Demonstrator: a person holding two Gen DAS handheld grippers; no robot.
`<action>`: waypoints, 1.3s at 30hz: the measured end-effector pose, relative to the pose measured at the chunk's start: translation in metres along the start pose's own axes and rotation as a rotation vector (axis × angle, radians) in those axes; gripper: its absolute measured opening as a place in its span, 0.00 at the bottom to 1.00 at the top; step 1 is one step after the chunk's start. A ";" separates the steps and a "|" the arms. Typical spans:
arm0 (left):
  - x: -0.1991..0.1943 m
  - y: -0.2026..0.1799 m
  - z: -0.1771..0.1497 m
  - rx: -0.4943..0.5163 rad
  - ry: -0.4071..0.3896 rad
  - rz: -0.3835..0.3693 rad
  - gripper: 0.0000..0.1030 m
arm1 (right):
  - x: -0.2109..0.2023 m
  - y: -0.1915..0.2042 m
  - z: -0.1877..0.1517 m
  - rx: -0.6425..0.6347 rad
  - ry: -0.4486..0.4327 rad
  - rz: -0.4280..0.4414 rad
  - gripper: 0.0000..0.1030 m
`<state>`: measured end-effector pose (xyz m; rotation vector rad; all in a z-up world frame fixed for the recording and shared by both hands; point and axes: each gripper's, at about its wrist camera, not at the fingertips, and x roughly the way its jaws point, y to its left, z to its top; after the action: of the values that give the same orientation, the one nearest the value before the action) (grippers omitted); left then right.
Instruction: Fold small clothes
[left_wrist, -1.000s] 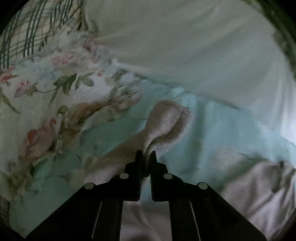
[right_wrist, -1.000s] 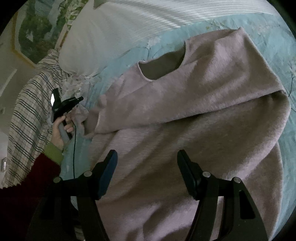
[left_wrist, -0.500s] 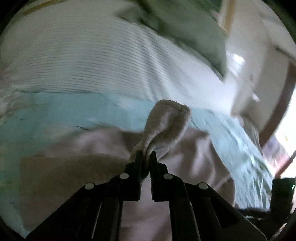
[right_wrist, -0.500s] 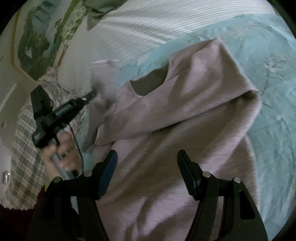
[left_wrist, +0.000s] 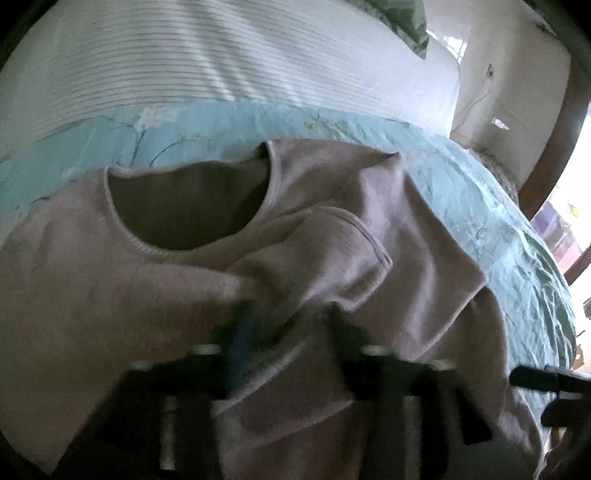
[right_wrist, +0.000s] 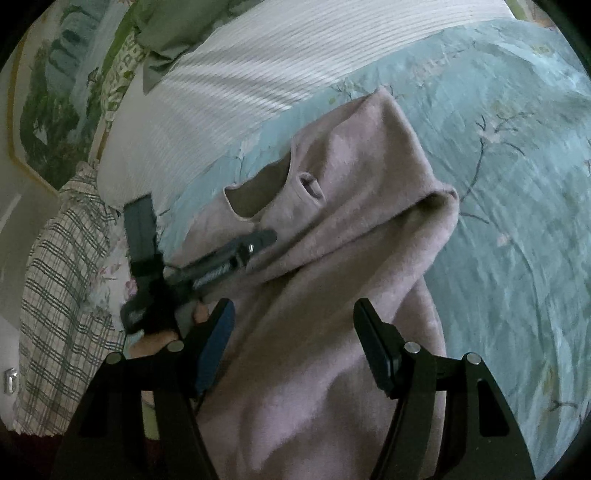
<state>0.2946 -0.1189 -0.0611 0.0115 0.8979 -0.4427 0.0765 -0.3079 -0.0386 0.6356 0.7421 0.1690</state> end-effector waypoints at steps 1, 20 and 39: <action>-0.004 0.001 -0.003 -0.002 -0.004 0.014 0.62 | 0.002 0.002 0.004 -0.006 -0.003 0.000 0.66; -0.139 0.174 -0.134 -0.599 -0.107 0.346 0.66 | 0.113 -0.007 0.078 0.012 0.101 -0.047 0.66; -0.121 0.197 -0.111 -0.538 -0.090 0.378 0.49 | 0.035 0.027 0.119 -0.061 -0.147 0.101 0.13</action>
<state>0.2197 0.1260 -0.0730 -0.3241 0.8794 0.1570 0.1846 -0.3299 0.0237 0.6206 0.5618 0.2347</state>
